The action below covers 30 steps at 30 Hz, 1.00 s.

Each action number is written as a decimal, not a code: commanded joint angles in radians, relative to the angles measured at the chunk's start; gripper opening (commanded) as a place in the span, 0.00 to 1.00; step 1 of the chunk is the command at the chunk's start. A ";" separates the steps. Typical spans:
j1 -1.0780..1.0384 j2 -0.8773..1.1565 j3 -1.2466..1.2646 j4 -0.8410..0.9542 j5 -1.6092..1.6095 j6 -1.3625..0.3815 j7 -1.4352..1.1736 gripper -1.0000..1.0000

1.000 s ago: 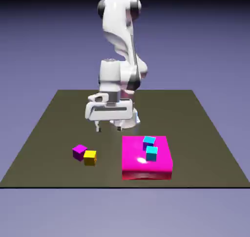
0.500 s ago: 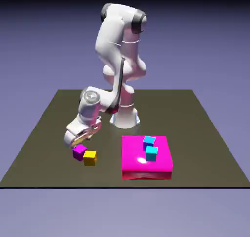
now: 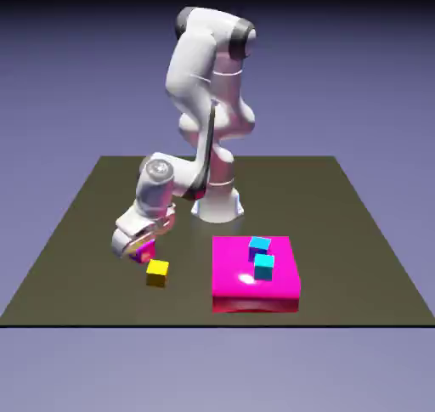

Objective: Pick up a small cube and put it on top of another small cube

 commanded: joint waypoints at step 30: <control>0.154 -0.411 0.580 0.023 -0.136 -0.333 -0.176 1.00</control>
